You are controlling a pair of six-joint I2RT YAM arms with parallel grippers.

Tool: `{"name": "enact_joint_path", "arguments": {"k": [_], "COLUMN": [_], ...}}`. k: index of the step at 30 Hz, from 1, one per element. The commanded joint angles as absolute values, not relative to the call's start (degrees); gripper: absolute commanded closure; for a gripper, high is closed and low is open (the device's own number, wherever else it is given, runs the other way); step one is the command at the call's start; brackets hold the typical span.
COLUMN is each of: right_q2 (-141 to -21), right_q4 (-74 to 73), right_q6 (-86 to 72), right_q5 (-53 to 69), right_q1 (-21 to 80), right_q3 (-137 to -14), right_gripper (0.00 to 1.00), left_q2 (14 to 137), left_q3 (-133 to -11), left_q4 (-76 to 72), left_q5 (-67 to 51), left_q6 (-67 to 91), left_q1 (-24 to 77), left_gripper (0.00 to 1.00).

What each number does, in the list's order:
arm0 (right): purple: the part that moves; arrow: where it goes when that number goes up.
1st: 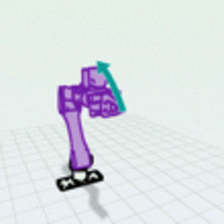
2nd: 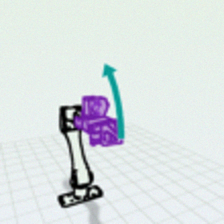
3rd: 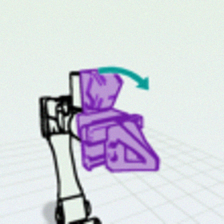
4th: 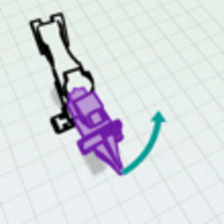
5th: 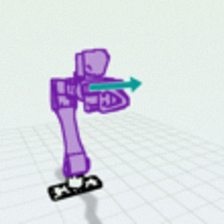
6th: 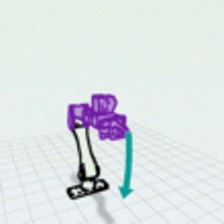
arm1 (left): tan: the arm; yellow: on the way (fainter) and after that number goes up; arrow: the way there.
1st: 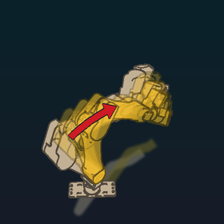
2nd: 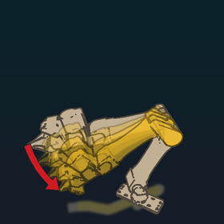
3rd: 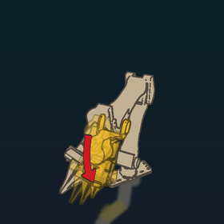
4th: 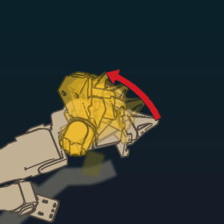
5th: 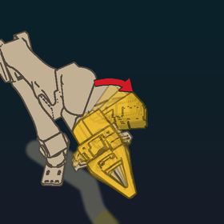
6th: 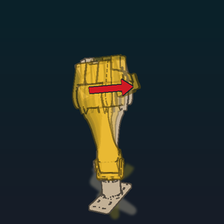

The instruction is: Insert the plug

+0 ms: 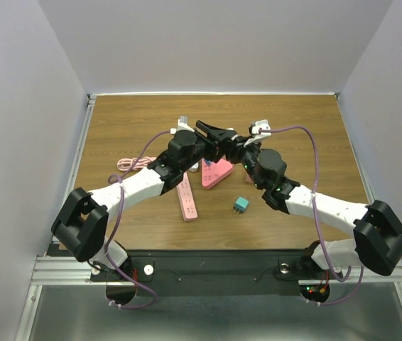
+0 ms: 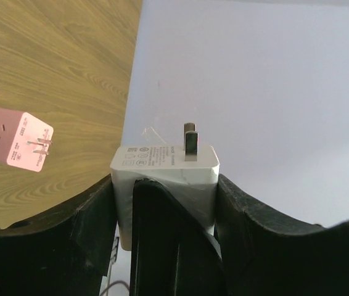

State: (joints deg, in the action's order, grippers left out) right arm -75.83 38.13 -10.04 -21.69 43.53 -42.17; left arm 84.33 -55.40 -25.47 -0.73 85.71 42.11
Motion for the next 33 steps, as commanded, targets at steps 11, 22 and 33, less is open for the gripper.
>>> {"name": "enact_joint_path", "arguments": {"k": [11, 22, 33], "right_q2": [-66.97, -80.85, -85.25], "right_q4": [18.86, -14.22, -24.69], "right_q6": [-0.63, 7.29, 9.49], "right_q5": [-15.76, 11.68, 10.37], "right_q1": [39.03, 39.02, 38.94], "right_q3": [-45.96, -65.47, -73.3], "right_gripper": [1.0, 1.0, 1.0], "left_q2": [73.92, 87.09, 95.97], "left_q3": [-49.48, -60.2, -67.14], "left_q4": [-16.45, -11.96, -5.1], "left_q5": [4.3, -8.0, -5.36], "left_q6": [60.58, 38.94, 30.42], "left_q1": [28.75, 27.69, 29.62], "left_gripper": [0.07, 0.09, 0.13]}}
